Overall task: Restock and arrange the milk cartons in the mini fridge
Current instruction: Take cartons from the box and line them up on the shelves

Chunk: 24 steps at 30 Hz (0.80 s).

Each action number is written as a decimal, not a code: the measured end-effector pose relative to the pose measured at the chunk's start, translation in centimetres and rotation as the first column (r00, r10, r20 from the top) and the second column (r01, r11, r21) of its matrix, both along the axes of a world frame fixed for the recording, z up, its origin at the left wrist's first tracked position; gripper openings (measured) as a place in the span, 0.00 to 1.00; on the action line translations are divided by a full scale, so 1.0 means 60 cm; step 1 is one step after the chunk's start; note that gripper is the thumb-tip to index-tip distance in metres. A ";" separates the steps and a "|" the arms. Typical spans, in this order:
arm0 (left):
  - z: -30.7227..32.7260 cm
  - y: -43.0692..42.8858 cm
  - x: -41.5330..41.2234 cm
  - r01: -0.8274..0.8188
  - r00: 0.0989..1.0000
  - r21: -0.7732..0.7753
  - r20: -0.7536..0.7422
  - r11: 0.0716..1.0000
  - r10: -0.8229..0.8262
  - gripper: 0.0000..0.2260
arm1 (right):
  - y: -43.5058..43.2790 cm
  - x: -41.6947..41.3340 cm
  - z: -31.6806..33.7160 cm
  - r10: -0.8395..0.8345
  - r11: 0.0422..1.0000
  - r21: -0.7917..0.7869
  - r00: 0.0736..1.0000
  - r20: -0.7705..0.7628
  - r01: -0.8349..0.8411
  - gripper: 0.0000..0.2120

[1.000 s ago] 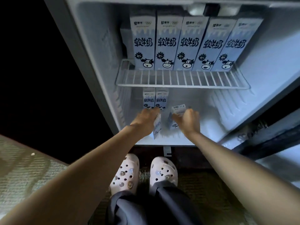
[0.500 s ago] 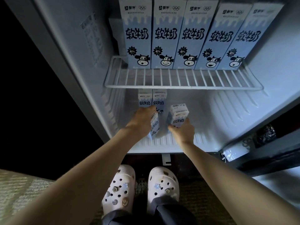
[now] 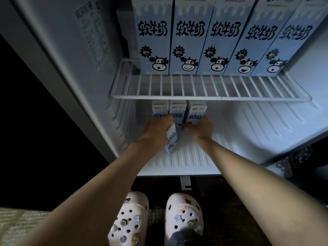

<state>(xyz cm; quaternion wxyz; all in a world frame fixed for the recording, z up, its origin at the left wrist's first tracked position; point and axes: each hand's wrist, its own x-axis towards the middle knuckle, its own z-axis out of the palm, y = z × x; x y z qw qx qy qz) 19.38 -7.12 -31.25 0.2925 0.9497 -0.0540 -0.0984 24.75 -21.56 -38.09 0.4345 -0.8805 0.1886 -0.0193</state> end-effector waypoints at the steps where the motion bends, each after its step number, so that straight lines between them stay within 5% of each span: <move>1: 0.000 0.000 0.000 0.000 1.000 0.001 0.000 1.000 0.000 0.18 | -0.001 0.003 -0.002 0.014 1.000 0.009 1.000 -0.013 -0.014 0.24; 13: -0.001 -0.007 0.007 0.035 0.999 -0.001 0.030 0.999 -0.035 0.15 | -0.008 0.006 0.003 0.150 0.989 0.010 0.984 -0.094 -0.150 0.19; 16: 0.003 -0.009 0.001 0.028 0.999 -0.002 0.034 1.000 -0.028 0.17 | -0.007 -0.033 0.005 0.084 0.994 -0.069 0.996 -0.008 -0.084 0.19; 21: 0.016 -0.025 -0.005 0.006 0.998 0.007 0.058 1.000 -0.007 0.18 | -0.001 -0.107 0.004 0.554 0.820 -0.173 0.832 0.000 -0.546 0.25; 24: 0.030 -0.048 -0.006 0.054 0.997 0.043 0.051 0.998 -0.056 0.17 | 0.009 -0.117 0.007 0.471 0.873 -0.174 0.880 0.055 -0.456 0.27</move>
